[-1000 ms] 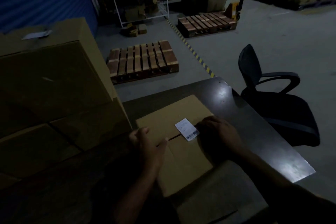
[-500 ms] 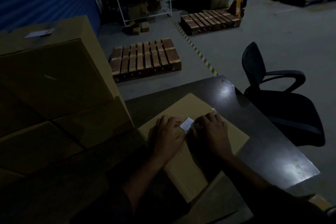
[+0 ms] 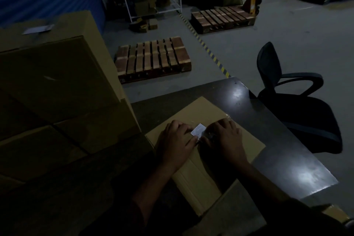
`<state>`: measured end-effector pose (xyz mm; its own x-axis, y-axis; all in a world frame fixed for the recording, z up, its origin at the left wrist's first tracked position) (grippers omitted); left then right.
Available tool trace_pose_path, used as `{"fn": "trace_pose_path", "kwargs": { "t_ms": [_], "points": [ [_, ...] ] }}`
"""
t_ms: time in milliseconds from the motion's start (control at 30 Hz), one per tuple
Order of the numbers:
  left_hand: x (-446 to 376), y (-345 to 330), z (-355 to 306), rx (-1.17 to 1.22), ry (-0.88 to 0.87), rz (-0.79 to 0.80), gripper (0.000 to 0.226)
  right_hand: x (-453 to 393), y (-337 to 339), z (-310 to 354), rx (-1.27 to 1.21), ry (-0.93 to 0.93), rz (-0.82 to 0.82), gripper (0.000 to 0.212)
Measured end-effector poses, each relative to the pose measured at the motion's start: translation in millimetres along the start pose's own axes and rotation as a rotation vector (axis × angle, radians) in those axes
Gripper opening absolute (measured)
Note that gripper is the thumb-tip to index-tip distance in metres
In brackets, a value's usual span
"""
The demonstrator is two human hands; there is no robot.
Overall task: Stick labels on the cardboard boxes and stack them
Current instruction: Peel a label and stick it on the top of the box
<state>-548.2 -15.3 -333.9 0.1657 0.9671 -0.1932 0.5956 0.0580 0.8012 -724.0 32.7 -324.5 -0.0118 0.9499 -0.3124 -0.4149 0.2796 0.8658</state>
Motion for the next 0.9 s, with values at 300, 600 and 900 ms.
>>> {"fn": "trace_pose_path", "kwargs": {
  "t_ms": [300,600,900],
  "points": [
    [-0.2,-1.6,2.6,-0.007,-0.013,-0.007,0.027,1.4,-0.8,-2.5,0.003,-0.024,-0.025,0.039],
    [-0.8,-3.5,5.7,0.031,-0.016,-0.010,0.028,0.1,-1.1,-6.9,-0.052,-0.054,-0.042,0.039],
    [-0.3,-2.6,6.4,0.053,-0.009,-0.012,0.032,28.0,10.8,-14.2,0.010,-0.084,-0.051,0.040]
  ]
}}
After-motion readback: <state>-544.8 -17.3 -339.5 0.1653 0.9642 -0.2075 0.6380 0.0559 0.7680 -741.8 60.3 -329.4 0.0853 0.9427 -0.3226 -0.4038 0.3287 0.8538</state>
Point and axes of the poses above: each hand's wrist, its own x-axis away from the middle knuckle, its own y-axis out of the back of the hand, z = x × y, the point moved 6 cm from there along -x, towards the middle knuckle, and after that the axes turned 10 degrees about y, right-handed, at the moved point
